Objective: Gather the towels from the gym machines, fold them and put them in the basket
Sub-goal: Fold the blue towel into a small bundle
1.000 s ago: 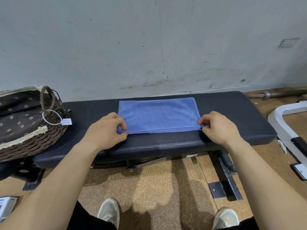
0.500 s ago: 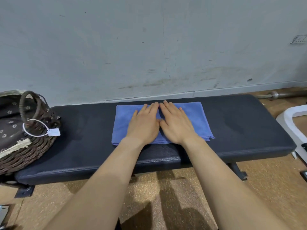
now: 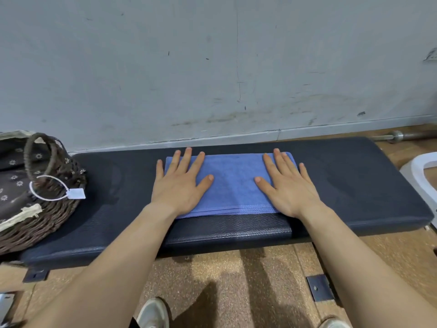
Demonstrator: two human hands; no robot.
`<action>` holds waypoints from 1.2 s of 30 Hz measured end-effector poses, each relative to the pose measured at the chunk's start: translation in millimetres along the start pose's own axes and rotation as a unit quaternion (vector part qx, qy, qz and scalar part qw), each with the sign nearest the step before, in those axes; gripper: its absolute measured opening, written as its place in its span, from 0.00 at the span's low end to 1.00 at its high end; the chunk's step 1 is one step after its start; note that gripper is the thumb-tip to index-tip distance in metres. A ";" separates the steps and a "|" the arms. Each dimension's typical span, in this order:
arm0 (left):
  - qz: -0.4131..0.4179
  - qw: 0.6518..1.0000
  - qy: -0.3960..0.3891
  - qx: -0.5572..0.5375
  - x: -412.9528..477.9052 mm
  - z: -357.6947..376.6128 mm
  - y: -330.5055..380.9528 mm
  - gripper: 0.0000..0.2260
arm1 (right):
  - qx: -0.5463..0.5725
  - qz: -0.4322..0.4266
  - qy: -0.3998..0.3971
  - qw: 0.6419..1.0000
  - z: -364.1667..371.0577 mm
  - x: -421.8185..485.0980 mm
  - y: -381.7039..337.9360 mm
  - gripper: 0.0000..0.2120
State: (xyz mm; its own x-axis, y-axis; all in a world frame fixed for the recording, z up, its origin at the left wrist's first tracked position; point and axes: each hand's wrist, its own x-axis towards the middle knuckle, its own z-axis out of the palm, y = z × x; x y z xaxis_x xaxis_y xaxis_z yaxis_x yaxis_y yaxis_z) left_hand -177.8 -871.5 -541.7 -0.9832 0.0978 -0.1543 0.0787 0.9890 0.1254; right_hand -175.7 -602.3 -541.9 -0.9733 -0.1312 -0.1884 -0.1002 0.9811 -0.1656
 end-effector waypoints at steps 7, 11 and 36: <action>0.007 1.000 0.016 -0.021 -46.0 -0.2 2.0 0.31 | -0.049 -0.037 0.011 0.998 -2.7 -29.7 -2.3 0.35; 0.001 0.989 0.077 -0.128 -50.3 -12.3 -25.2 0.24 | 0.034 -0.136 0.018 0.990 -8.1 -36.2 -26.1 0.29; -0.131 0.739 0.149 -0.644 -61.6 -73.4 -20.2 0.11 | 0.113 -0.197 -0.004 0.974 3.3 -39.1 -78.5 0.25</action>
State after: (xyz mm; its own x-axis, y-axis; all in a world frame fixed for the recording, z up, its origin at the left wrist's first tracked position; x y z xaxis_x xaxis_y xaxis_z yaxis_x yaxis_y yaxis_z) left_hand -130.9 -905.7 -462.8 -0.9447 -0.2967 -0.1400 -0.1543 0.0254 0.9877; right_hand -129.1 -674.7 -524.6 -0.8661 -0.4941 -0.0749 -0.4172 0.7974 -0.4360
